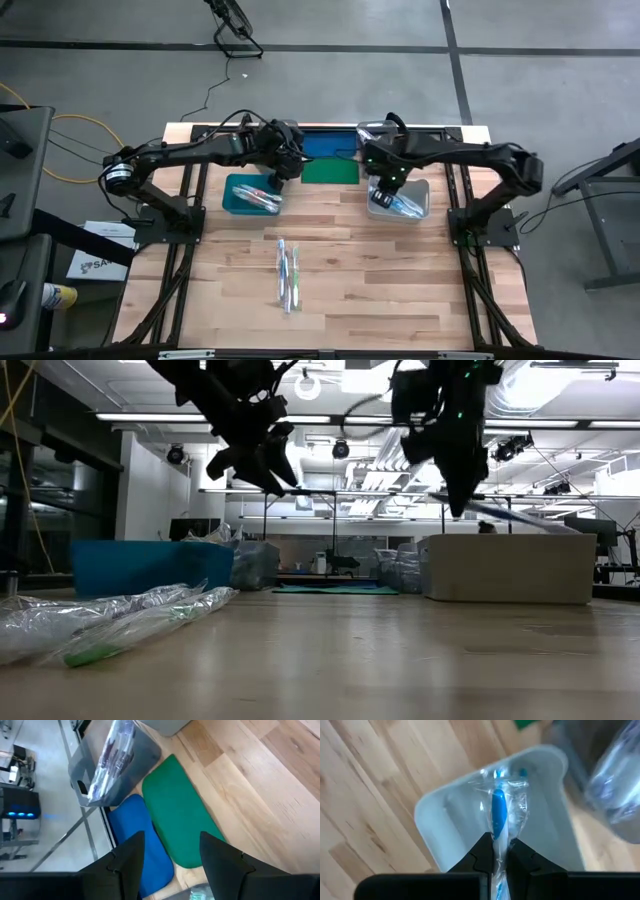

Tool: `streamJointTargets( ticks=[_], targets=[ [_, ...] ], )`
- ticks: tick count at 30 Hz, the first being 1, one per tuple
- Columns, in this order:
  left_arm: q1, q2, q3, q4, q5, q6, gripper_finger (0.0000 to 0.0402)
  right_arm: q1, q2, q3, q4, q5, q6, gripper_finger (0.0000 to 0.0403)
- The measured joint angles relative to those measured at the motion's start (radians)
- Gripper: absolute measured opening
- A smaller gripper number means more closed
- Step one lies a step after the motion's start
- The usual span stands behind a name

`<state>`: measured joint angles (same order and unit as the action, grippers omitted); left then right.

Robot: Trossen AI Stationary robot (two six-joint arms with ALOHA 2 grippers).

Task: Pick & Place Toothbrushes
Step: Put the blue toothbrush into the grey bin

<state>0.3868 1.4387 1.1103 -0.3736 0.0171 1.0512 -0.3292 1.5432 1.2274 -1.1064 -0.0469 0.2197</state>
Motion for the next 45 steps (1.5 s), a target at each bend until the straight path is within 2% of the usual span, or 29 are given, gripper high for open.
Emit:
streamJointTargets(
  ticks=[8, 13, 22, 26, 32, 37, 40, 45],
  targets=[
    [0.000, 0.000, 0.000, -0.019, 0.000, 0.018, 0.0181, -0.010, 0.120, 0.000, -0.014, -0.038, -0.054, 0.0021],
    [0.000, 0.000, 0.000, -0.020, 0.000, 0.019, 0.0181, -0.021, 0.138, 0.000, 0.000, -0.006, -0.074, 0.0032],
    [0.000, 0.000, 0.000, -0.039, 0.001, 0.026, 0.0181, -0.020, 0.126, 0.000, 0.003, 0.015, -0.082, 0.0112],
    [0.000, -0.005, 0.000, -0.073, 0.002, 0.026, 0.0181, -0.020, 0.109, 0.000, -0.057, 0.010, -0.069, 0.0153],
    [-0.001, -0.011, 0.002, -0.208, 0.078, -0.014, 0.0181, -0.004, 0.008, -0.004, -0.101, 0.047, -0.015, 0.0178],
    [-0.011, -0.011, -0.001, -0.324, 0.182, -0.053, 0.0181, 0.041, -0.125, -0.055, -0.005, 0.116, -0.006, 0.0180],
    [-0.042, -0.011, -0.031, -0.358, 0.192, -0.057, 0.0181, 0.081, -0.211, -0.116, 0.085, 0.136, -0.003, 0.0180],
    [-0.107, -0.002, -0.085, -0.403, 0.301, -0.029, 0.0181, 0.162, -0.318, -0.209, 0.193, 0.160, 0.039, 0.0180]
  ],
)
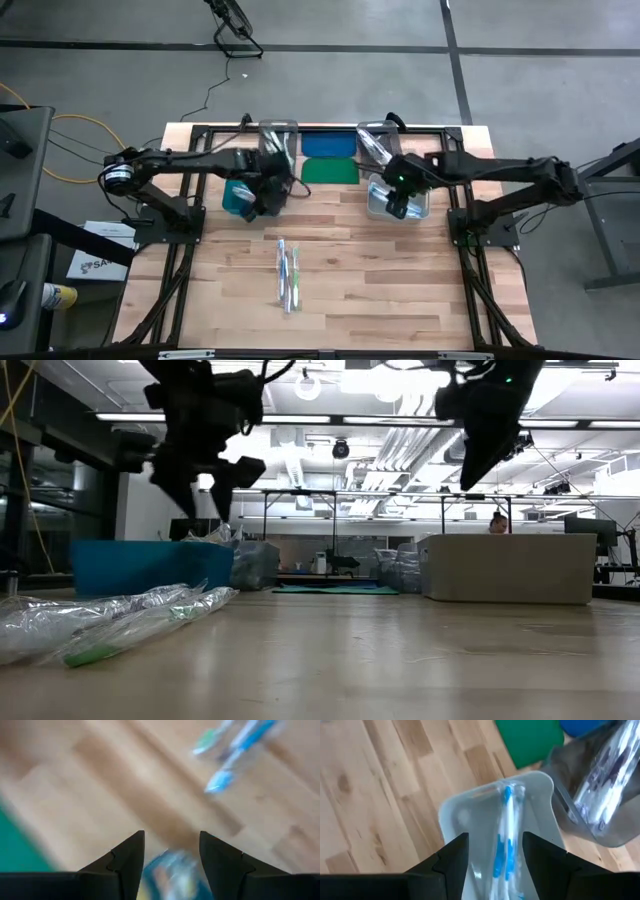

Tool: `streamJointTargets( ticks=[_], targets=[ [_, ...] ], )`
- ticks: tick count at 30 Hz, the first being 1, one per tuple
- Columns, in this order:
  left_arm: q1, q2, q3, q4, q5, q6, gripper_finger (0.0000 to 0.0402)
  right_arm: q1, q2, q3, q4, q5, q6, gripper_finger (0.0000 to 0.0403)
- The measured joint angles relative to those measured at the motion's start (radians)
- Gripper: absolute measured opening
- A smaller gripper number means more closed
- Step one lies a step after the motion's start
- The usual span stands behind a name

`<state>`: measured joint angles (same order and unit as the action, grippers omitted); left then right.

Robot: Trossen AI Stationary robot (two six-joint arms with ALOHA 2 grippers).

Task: Pick & Place Toothbrushes
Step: Put the blue toothbrush into the grey bin

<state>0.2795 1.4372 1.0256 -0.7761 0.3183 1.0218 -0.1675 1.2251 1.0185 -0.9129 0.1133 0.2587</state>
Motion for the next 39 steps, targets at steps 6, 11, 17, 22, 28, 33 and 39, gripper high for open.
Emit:
streamJointTargets(
  ticks=[6, 11, 17, 22, 28, 33, 39],
  targets=[
    [-0.124, 0.002, -0.060, 0.030, 0.020, 0.123, 0.0181, 0.105, -0.047, -0.046, 0.102, 0.045, 0.001, 0.0180],
    [-0.236, 0.002, -0.106, 0.137, -0.061, 0.160, 0.0181, 0.179, -0.043, -0.047, 0.144, 0.045, 0.002, 0.0180],
    [-0.349, 0.018, -0.121, 0.191, -0.153, 0.186, 0.0181, 0.257, -0.042, -0.047, 0.190, 0.045, 0.039, 0.0180],
    [-0.411, 0.080, -0.121, 0.231, -0.210, 0.202, 0.0181, 0.313, -0.042, -0.047, 0.223, 0.049, 0.084, 0.0180],
    [-0.425, 0.169, -0.121, 0.264, -0.232, 0.209, 0.0181, 0.376, -0.042, -0.047, 0.239, 0.112, 0.129, 0.0180],
    [-0.424, 0.208, -0.120, 0.263, -0.232, 0.231, 0.0181, 0.405, -0.042, -0.047, 0.240, 0.146, 0.169, 0.0180],
    [-0.424, 0.226, -0.117, 0.254, -0.228, 0.231, 0.0150, 0.423, -0.042, -0.047, 0.247, 0.150, 0.190, 0.0180]
  ],
)
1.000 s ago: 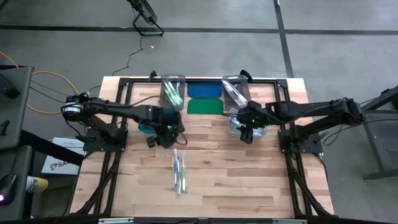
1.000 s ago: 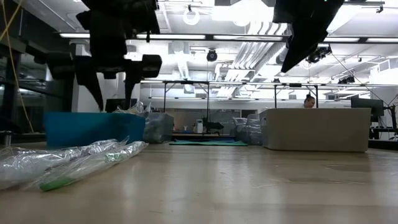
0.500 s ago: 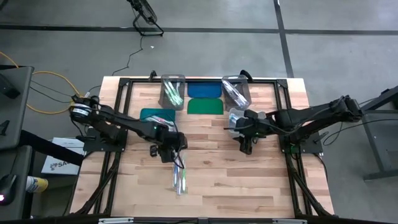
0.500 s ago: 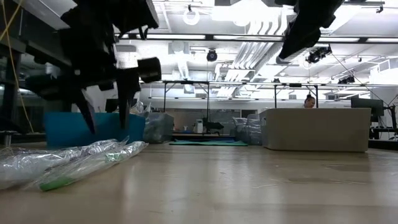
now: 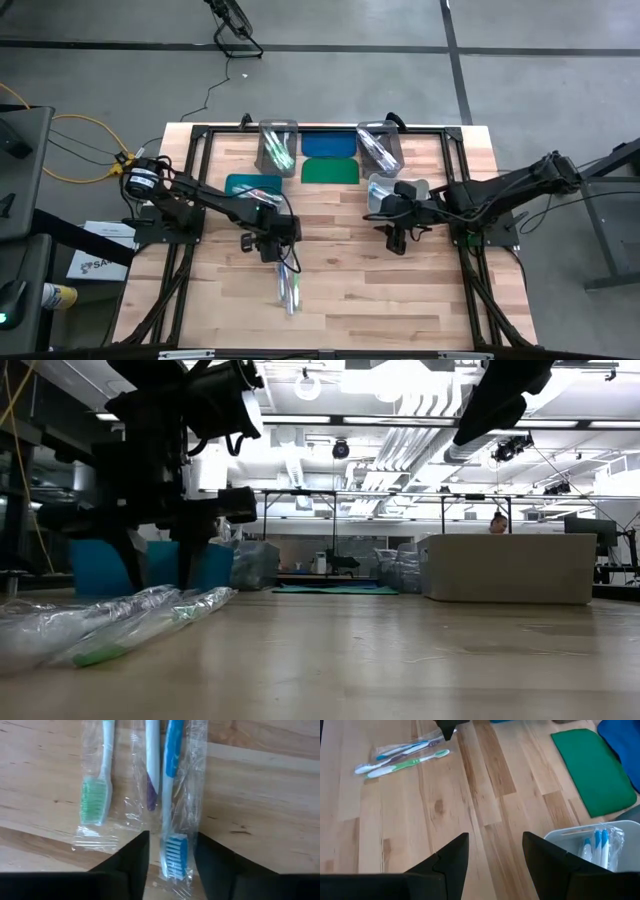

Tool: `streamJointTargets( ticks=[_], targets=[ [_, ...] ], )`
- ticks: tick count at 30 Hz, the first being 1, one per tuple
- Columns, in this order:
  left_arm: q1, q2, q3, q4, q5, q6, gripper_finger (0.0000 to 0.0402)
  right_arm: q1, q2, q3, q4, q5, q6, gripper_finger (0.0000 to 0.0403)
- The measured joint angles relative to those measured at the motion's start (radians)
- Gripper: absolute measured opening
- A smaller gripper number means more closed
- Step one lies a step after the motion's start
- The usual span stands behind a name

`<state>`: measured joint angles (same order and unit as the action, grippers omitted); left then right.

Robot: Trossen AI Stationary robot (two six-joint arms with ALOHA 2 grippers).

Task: Pick & Place Toothbrushes
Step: Put the blue toothbrush into the grey bin

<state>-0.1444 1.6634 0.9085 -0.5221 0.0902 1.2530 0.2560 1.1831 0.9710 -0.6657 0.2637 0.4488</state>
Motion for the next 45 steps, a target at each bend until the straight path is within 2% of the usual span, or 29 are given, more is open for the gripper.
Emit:
streamJointTargets(
  ticks=[9, 14, 21, 25, 29, 32, 36, 42, 45],
  targets=[
    [0.000, -0.003, 0.003, -0.062, 0.000, -0.056, 0.0017, 0.000, 0.000, 0.000, 0.002, -0.001, -0.004, 0.0180],
    [0.000, 0.001, 0.040, -0.202, -0.005, -0.077, 0.0020, 0.001, 0.000, 0.000, -0.016, -0.005, -0.007, 0.0180],
    [0.000, 0.003, 0.166, -0.355, -0.013, -0.113, 0.0007, 0.001, 0.000, 0.000, -0.068, -0.011, 0.000, 0.0180],
    [0.000, 0.003, 0.219, -0.343, -0.017, -0.111, 0.0006, 0.001, 0.000, -0.005, -0.065, -0.010, 0.001, 0.0180],
    [0.000, 0.003, 0.272, -0.339, -0.083, -0.108, 0.0005, 0.009, 0.000, -0.044, -0.033, 0.005, 0.022, 0.0180],
    [0.000, 0.002, 0.296, -0.304, -0.154, -0.106, 0.0005, 0.044, 0.000, -0.090, -0.010, 0.064, 0.047, 0.0180],
    [0.010, 0.002, 0.303, -0.174, -0.240, -0.105, 0.0005, 0.111, 0.001, -0.152, 0.065, 0.190, 0.080, 0.0180],
    [0.082, 0.002, 0.303, 0.033, -0.253, -0.106, 0.0004, 0.212, 0.001, -0.234, 0.222, 0.384, 0.086, 0.0180],
    [0.122, 0.002, 0.303, 0.128, -0.222, -0.107, 0.0004, 0.245, 0.001, -0.263, 0.285, 0.447, 0.097, 0.0180]
  ],
)
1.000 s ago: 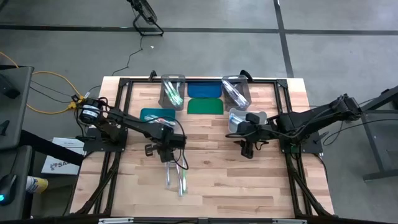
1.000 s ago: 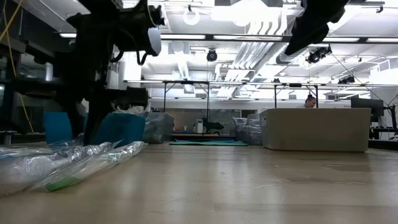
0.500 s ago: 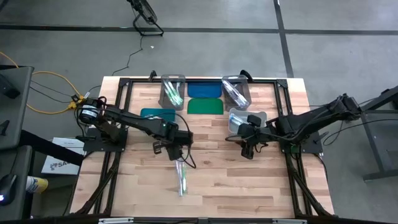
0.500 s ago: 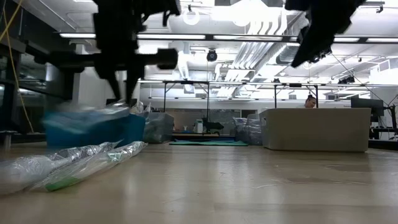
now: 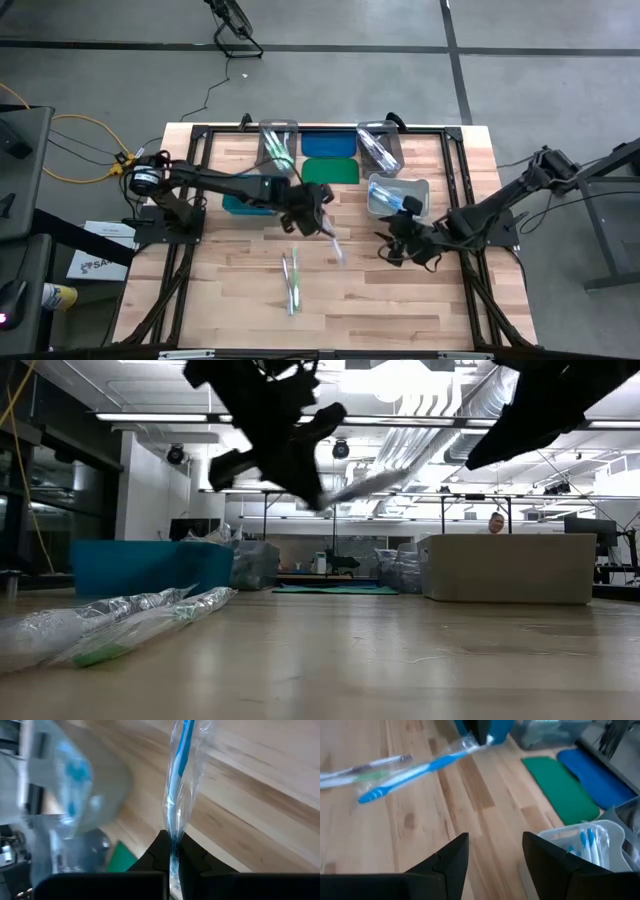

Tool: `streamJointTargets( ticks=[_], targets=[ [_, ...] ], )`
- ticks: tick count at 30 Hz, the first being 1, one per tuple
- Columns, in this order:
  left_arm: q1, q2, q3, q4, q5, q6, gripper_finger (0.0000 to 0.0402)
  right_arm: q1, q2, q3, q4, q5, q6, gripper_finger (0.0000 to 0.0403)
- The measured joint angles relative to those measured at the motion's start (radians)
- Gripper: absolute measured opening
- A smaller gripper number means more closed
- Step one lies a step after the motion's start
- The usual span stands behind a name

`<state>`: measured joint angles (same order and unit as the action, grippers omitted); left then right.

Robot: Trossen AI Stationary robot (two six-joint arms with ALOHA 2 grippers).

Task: Pick & Place Toothbrushes
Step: Put the blue toothbrush into the grey bin

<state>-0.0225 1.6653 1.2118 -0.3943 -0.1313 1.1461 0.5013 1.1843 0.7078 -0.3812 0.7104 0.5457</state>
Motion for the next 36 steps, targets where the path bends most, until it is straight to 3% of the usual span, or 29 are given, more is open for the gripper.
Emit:
streamJointTargets(
  ticks=[6, 13, 20, 25, 29, 36],
  targets=[
    [0.057, 0.000, 0.000, 0.180, 0.144, -0.032, 0.0004, 0.036, 0.000, -0.134, 0.304, 0.123, -0.133, 0.0180],
    [0.092, -0.001, 0.000, 0.365, 0.267, -0.103, 0.0004, 0.012, 0.000, -0.246, 0.666, 0.170, -0.382, 0.0180],
    [0.090, -0.002, 0.000, 0.474, 0.283, -0.150, 0.0004, -0.068, 0.000, -0.251, 0.877, 0.028, -0.626, 0.0180],
    [0.090, -0.002, 0.000, 0.481, 0.281, -0.173, 0.0004, -0.092, 0.000, -0.251, 0.974, 0.008, -0.740, 0.0180],
    [0.095, -0.002, 0.000, 0.483, 0.266, -0.190, 0.0004, -0.091, 0.000, -0.251, 1.044, -0.093, -0.793, 0.0180],
    [0.097, -0.002, 0.001, 0.530, 0.253, -0.222, 0.0004, -0.088, 0.000, -0.251, 1.155, -0.174, -0.838, 0.0180]
  ],
)
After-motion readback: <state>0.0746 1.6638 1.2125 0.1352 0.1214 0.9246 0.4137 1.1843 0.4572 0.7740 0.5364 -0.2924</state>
